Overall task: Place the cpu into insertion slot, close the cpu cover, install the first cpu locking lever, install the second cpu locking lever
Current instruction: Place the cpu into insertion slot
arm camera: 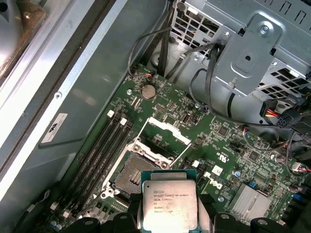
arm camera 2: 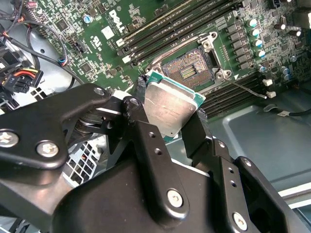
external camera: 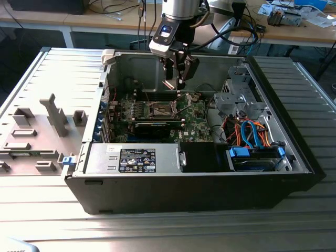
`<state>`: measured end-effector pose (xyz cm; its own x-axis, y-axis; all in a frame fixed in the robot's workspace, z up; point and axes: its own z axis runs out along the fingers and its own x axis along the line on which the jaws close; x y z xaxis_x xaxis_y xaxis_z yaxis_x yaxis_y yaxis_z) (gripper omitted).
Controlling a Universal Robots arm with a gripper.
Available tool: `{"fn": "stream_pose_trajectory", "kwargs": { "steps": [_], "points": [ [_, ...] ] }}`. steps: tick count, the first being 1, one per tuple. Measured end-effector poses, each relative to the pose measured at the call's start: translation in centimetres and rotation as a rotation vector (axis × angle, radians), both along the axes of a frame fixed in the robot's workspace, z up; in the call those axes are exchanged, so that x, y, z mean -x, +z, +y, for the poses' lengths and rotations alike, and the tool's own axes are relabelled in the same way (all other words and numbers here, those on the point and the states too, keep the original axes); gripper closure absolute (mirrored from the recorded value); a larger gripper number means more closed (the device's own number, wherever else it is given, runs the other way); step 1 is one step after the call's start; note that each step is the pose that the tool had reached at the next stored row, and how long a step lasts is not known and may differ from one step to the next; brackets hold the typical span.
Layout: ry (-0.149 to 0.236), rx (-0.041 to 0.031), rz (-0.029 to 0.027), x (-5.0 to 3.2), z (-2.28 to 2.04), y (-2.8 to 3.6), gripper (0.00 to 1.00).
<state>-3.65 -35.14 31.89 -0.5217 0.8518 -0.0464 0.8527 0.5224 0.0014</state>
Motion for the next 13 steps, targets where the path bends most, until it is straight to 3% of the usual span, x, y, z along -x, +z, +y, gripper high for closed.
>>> {"fn": "stream_pose_trajectory", "kwargs": {
  "steps": [13],
  "points": [
    [-0.02, 0.0, 0.0, 0.0, 0.0, -0.04, 0.46]
  ]
}}
